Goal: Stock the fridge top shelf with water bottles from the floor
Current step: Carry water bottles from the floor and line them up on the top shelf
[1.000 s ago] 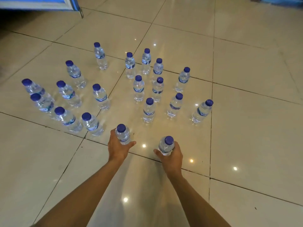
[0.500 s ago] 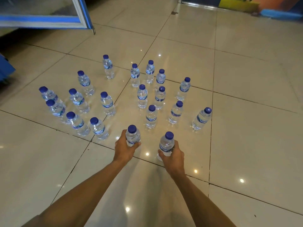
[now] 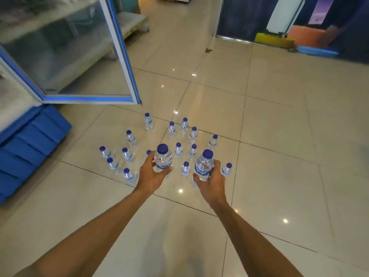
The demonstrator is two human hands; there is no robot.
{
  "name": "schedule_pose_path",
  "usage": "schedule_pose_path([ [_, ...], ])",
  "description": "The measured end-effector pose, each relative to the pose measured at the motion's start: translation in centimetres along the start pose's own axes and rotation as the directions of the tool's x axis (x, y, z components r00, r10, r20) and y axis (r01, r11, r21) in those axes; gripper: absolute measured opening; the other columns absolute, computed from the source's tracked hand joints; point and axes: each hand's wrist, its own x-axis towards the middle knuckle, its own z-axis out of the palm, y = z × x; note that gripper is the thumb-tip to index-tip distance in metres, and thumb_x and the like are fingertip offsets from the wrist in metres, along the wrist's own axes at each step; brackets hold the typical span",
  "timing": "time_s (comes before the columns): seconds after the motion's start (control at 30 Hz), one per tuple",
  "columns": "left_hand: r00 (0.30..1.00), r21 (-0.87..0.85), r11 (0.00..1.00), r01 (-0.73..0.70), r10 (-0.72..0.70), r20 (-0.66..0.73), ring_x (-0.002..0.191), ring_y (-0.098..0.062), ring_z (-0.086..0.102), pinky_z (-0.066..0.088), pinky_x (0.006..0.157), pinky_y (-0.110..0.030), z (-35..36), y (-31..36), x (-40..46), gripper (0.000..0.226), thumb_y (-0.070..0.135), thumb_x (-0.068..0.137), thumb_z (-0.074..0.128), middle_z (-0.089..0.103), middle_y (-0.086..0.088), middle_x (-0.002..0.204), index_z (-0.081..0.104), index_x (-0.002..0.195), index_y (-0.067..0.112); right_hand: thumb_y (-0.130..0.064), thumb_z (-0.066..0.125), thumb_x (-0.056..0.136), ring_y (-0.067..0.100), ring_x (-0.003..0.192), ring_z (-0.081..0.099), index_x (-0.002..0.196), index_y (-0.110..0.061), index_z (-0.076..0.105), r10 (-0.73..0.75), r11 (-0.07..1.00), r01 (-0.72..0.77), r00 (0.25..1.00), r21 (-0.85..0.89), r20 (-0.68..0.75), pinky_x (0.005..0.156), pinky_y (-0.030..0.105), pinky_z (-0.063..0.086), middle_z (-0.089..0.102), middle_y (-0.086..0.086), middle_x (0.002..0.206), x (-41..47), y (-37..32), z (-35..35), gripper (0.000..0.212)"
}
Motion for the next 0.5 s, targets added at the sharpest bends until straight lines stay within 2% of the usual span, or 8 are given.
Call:
schedule_pose_path([
  [0.13, 0.999, -0.04, 0.999, 0.006, -0.007, -0.034, 0.095, 0.008, 0.055, 0.042, 0.078, -0.012, -5.5, 12.8, -3.2, 0.059, 0.017, 0.077, 0.08, 0.057, 0.025, 0.106, 0.046, 0.12, 0.038, -0.023, 0.081, 0.076, 0.008, 0.097, 0.065, 0.125, -0.031, 0.047, -0.08, 0.997, 0.079, 0.997, 0.013, 0.019, 0.076, 0.021, 0.054, 0.063, -0.014, 0.109, -1.8, -13.8, -4.2, 0.061],
  [0.2, 0.999, -0.062, 0.998, 0.004, -0.006, -0.036, 0.095, 0.008, 0.056, 0.041, 0.08, -0.01, -8.2, 18.7, -4.4, 0.058, 0.017, 0.078, 0.08, 0.058, 0.022, 0.109, 0.046, 0.121, 0.036, -0.022, 0.082, 0.072, 0.007, 0.101, 0.06, 0.124, -0.03, 0.051, -0.131, 0.991, 0.131, 0.991, 0.002, 0.002, 0.083, 0.026, 0.052, 0.058, -0.011, 0.114, -2.2, -20.5, -5.9, 0.061],
  [0.3, 0.999, -0.072, 0.997, -0.035, 0.033, -0.032, 0.098, 0.01, 0.059, 0.043, 0.078, -0.003, -12.1, 26.4, -5.8, 0.058, 0.018, 0.079, 0.079, 0.063, 0.012, 0.117, 0.049, 0.127, 0.028, -0.02, 0.08, 0.07, 0.008, 0.101, 0.059, 0.12, -0.033, 0.052, -0.191, 0.981, 0.191, 0.982, 0.017, 0.004, 0.085, 0.032, 0.053, 0.056, -0.01, 0.112, -2.7, -29.7, -7.8, 0.059],
  [0.43, 0.993, -0.108, 0.989, -0.099, 0.091, -0.081, 0.099, 0.01, 0.06, 0.042, 0.074, 0.0, -17.2, 34.8, -7.1, 0.059, 0.021, 0.079, 0.079, 0.064, 0.014, 0.117, 0.049, 0.128, 0.034, -0.025, 0.08, 0.07, 0.009, 0.102, 0.062, 0.121, -0.039, 0.051, -0.274, 0.962, 0.272, 0.961, 0.039, 0.044, 0.088, 0.038, 0.055, 0.058, -0.014, 0.112, -2.9, -39.8, -8.7, 0.06],
  [0.5, 0.984, -0.125, 0.98, -0.154, 0.14, -0.113, 0.095, 0.012, 0.06, 0.041, 0.072, 0.0, -19.7, 38.4, -7.6, 0.056, 0.019, 0.079, 0.079, 0.064, 0.016, 0.113, 0.05, 0.121, 0.041, -0.025, 0.08, 0.069, 0.01, 0.1, 0.064, 0.12, -0.042, 0.051, -0.317, 0.947, 0.315, 0.947, 0.06, 0.04, 0.086, 0.04, 0.055, 0.059, -0.015, 0.112, -3.0, -44.4, -8.5, 0.061],
])
